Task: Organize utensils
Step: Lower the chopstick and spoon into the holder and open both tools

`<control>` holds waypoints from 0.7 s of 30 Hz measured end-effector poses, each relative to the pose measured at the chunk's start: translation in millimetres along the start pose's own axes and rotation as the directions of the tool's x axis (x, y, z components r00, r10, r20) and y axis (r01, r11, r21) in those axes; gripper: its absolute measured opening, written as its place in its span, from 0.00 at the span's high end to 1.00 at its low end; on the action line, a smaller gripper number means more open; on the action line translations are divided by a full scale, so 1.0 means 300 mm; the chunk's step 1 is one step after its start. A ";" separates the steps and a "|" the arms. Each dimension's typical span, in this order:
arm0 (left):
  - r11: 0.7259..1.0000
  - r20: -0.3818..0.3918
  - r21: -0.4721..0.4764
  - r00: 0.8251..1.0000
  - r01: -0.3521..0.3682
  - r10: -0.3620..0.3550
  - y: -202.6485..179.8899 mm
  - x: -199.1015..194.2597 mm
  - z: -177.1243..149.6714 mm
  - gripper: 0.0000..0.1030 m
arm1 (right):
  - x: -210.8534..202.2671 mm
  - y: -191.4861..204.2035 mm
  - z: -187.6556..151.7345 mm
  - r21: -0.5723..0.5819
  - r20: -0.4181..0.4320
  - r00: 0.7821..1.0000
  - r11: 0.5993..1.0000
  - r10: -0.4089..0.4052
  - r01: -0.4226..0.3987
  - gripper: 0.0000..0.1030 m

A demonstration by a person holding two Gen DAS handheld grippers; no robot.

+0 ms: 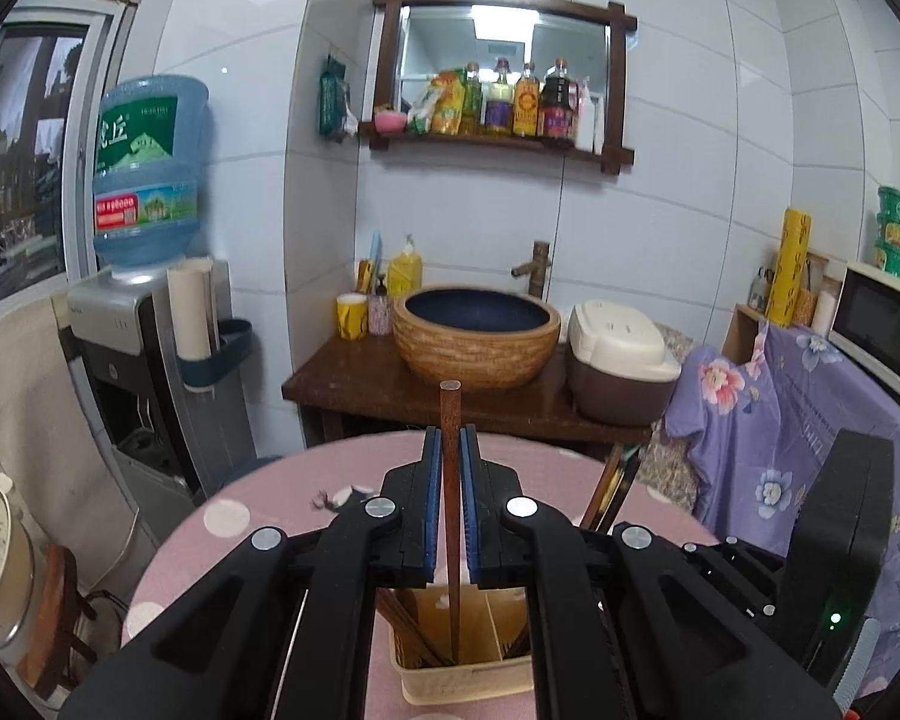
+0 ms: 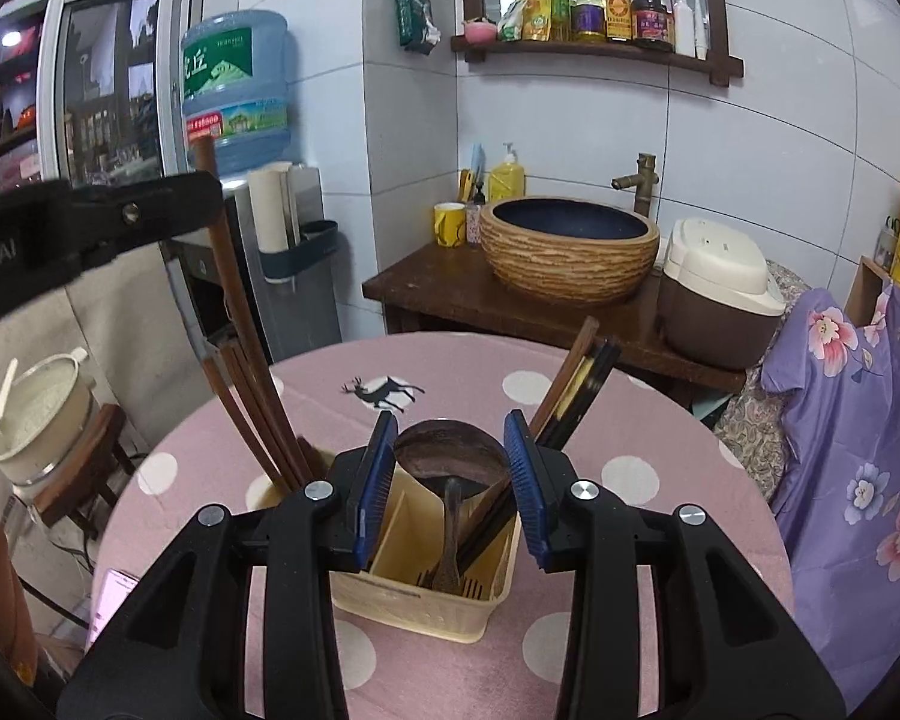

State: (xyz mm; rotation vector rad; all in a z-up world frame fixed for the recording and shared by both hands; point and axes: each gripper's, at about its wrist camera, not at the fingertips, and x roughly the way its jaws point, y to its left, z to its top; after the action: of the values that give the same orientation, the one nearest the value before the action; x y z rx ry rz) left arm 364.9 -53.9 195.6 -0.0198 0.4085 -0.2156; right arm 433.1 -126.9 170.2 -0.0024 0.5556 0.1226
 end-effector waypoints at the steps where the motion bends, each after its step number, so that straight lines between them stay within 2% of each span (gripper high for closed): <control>1: 1.000 -0.017 -0.003 1.000 0.003 -0.003 0.002 0.015 -0.024 0.93 | 0.009 0.003 -0.017 -0.005 -0.006 1.000 1.000 -0.003 0.002 0.63; 6: 1.000 -0.074 -0.015 0.997 -0.001 -0.001 0.020 0.064 -0.116 0.93 | 0.051 0.010 -0.095 -0.010 -0.036 0.999 1.000 -0.014 0.013 0.63; 11: 1.000 -0.071 0.010 0.997 -0.024 0.024 0.018 0.071 -0.177 0.93 | 0.090 0.006 -0.154 0.004 -0.071 0.997 1.000 -0.016 0.016 0.63; 14: 0.999 -0.056 0.027 0.997 -0.044 0.046 0.014 0.075 -0.195 0.93 | 0.099 0.007 -0.177 -0.008 -0.047 0.998 0.999 -0.040 0.039 0.63; 19: 1.000 -0.078 0.017 0.997 -0.019 0.020 0.024 0.085 -0.202 0.92 | 0.105 -0.004 -0.191 0.016 -0.056 0.998 0.999 -0.028 0.029 0.61; 20: 1.000 -0.072 0.020 0.997 -0.017 0.019 0.020 0.078 -0.205 0.88 | 0.098 -0.005 -0.193 0.017 -0.048 0.998 0.999 -0.028 0.029 0.59; 21: 1.000 -0.061 0.024 0.998 -0.017 0.019 0.020 0.061 -0.206 0.78 | 0.088 -0.006 -0.194 0.019 -0.040 0.999 0.999 -0.027 0.028 0.53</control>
State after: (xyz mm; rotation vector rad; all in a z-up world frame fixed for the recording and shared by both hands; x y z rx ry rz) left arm 358.1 -50.3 131.5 0.0135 0.4667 -0.2038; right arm 425.0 -127.7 106.6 0.0060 0.5966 0.0904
